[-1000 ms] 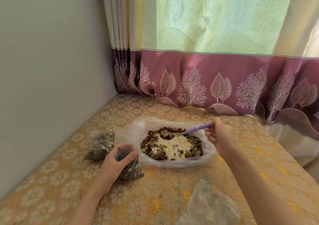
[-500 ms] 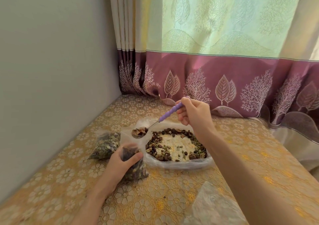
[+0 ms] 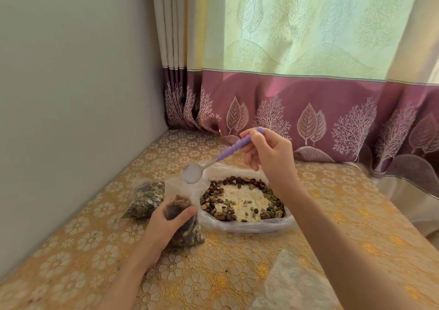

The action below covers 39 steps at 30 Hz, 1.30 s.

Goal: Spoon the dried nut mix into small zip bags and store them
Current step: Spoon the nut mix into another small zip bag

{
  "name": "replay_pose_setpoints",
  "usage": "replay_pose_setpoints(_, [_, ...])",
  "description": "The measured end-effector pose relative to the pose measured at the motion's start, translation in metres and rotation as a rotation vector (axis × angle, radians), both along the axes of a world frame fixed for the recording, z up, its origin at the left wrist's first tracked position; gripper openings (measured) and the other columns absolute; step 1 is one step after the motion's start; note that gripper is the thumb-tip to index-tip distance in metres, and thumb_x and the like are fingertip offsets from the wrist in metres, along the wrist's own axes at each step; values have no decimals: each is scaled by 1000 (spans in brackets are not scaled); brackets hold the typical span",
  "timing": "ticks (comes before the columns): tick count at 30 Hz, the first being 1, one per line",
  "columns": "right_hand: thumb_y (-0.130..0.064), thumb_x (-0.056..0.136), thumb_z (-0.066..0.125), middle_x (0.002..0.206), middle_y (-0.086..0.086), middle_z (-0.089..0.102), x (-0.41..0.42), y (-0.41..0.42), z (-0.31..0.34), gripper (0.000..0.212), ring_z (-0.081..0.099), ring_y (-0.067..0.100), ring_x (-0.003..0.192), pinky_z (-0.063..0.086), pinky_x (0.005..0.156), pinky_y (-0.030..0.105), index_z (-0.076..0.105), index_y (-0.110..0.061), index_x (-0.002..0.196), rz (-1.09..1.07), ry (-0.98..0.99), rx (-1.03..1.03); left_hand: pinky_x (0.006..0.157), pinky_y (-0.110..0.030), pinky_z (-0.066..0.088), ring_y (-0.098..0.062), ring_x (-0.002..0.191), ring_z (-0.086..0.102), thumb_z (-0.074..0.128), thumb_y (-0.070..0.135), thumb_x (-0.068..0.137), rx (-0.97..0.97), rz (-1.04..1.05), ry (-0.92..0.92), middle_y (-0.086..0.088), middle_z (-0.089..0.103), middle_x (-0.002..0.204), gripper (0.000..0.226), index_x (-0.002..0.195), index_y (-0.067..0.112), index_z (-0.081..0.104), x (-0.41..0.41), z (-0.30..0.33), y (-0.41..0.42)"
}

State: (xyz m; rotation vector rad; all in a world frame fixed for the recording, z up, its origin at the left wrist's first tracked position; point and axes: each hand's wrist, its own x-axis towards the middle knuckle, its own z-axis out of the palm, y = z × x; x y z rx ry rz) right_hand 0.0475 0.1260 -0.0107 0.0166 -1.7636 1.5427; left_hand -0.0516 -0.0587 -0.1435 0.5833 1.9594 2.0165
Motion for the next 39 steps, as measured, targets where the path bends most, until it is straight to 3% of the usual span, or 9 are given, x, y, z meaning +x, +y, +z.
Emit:
replay_pose_setpoints(3, [-5, 94, 45, 63, 14, 60, 2, 17, -11, 24, 46, 11, 45, 37, 40, 18, 63, 2, 81, -62, -9, -170, 68, -22, 48, -14, 87, 67, 83, 51, 52, 24, 23, 13, 4, 73, 90, 53, 95, 27, 66, 2, 1, -1])
replay_pose_setpoints(7, [-3, 92, 47, 62, 11, 59, 8, 46, -30, 23, 44, 10, 43, 34, 37, 16, 62, -1, 74, -136, -53, -376, 74, -25, 47, -9, 93, 61, 71, 42, 65, 0, 31, 107, 11, 66, 96, 29, 92, 35, 66, 6, 5, -2])
replay_pose_setpoints(12, [-1, 89, 46, 44, -5, 57, 16, 68, -58, 24, 45, 6, 39, 33, 35, 16, 58, -3, 69, -326, -206, -230, 85, -31, 47, -11, 99, 61, 66, 62, 57, 40, 26, 138, 9, 68, 99, 57, 102, 27, 65, 11, 10, -4])
replay_pose_setpoints(15, [-3, 90, 45, 43, -7, 58, 21, 71, -68, 25, 45, 4, 38, 32, 35, 16, 58, -6, 68, -357, -274, -120, 95, -40, 45, -12, 103, 60, 66, 70, 55, 67, 30, 137, 12, 69, 102, 61, 98, 27, 70, 14, 12, -5])
replay_pose_setpoints(21, [-6, 90, 48, 50, 0, 56, 23, 74, -75, 25, 46, 9, 40, 33, 36, 17, 63, -3, 70, -349, -364, -124, 95, -57, 43, -22, 105, 60, 64, 83, 47, 77, 15, 119, 9, 69, 99, 68, 91, 32, 73, 16, 15, -6])
replay_pose_setpoints(26, [-5, 89, 47, 51, 4, 57, 22, 67, -79, 24, 45, 9, 38, 31, 34, 17, 64, 1, 73, -269, -433, -218, 94, -49, 46, -12, 103, 61, 61, 83, 51, -3, -41, 162, 15, 66, 103, 64, 97, 40, 67, 13, 13, -7])
replay_pose_setpoints(30, [-7, 89, 47, 52, 4, 60, 20, 58, -87, 26, 47, 10, 40, 32, 35, 19, 64, 0, 70, -200, -474, -312, 80, -27, 45, -6, 99, 59, 60, 87, 45, -48, -50, 180, 20, 66, 101, 72, 100, 40, 64, 11, 11, -7])
replay_pose_setpoints(36, [-8, 91, 48, 51, 5, 59, 21, 55, -94, 29, 51, 11, 41, 39, 37, 18, 64, 2, 70, -198, -508, -480, 80, -29, 45, -10, 98, 59, 63, 85, 41, -111, -65, 163, 12, 64, 102, 72, 101, 46, 60, 9, 7, -7])
replay_pose_setpoints(39, [-7, 92, 48, 55, 8, 65, 24, 55, -97, 28, 57, 13, 45, 45, 41, 18, 67, 3, 74, -151, -562, -501, 77, -24, 44, -2, 95, 58, 66, 76, 48, -145, -54, 177, 11, 61, 107, 61, 102, 48, 57, 10, 7, -7])
